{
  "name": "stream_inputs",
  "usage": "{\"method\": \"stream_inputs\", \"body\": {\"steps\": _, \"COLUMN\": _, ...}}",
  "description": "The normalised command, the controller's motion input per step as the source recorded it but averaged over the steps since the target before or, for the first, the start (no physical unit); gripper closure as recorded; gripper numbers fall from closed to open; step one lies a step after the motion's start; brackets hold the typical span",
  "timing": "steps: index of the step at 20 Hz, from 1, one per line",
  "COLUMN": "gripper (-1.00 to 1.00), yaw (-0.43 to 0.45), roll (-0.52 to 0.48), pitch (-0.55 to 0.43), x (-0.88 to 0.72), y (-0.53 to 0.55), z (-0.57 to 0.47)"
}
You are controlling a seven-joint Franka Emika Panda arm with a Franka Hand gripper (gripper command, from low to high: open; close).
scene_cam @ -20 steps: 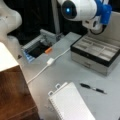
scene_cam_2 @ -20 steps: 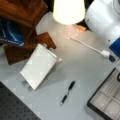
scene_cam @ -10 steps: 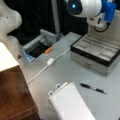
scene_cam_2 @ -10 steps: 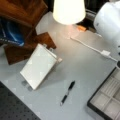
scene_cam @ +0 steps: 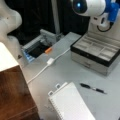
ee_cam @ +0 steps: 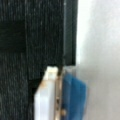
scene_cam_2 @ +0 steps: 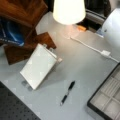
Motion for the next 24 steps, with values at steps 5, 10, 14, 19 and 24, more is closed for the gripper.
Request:
{"method": "stream_inputs", "body": {"steps": 5, "gripper": -1.00, "yaw": -0.188, "roll": 0.079, "pitch": 0.023, "x": -0.04, "y": 0.16, "z": -0.05}}
{"method": "stream_inputs", "body": {"steps": 10, "gripper": -1.00, "yaw": -0.148, "roll": -0.117, "pitch": 0.083, "x": -0.11, "y": -0.01, "z": -0.06}}
{"method": "stream_inputs", "body": {"steps": 14, "gripper": -1.00, "yaw": -0.041, "roll": -0.359, "pitch": 0.088, "x": -0.16, "y": -0.30, "z": -0.05}}
{"method": "stream_inputs", "body": {"steps": 19, "gripper": -1.00, "yaw": 0.073, "roll": -0.591, "pitch": 0.148, "x": -0.11, "y": -0.48, "z": 0.03}}
{"method": "stream_inputs", "body": {"steps": 24, "gripper": -1.00, "yaw": 0.238, "roll": -0.584, "pitch": 0.184, "x": 0.03, "y": -0.55, "z": 0.03}}
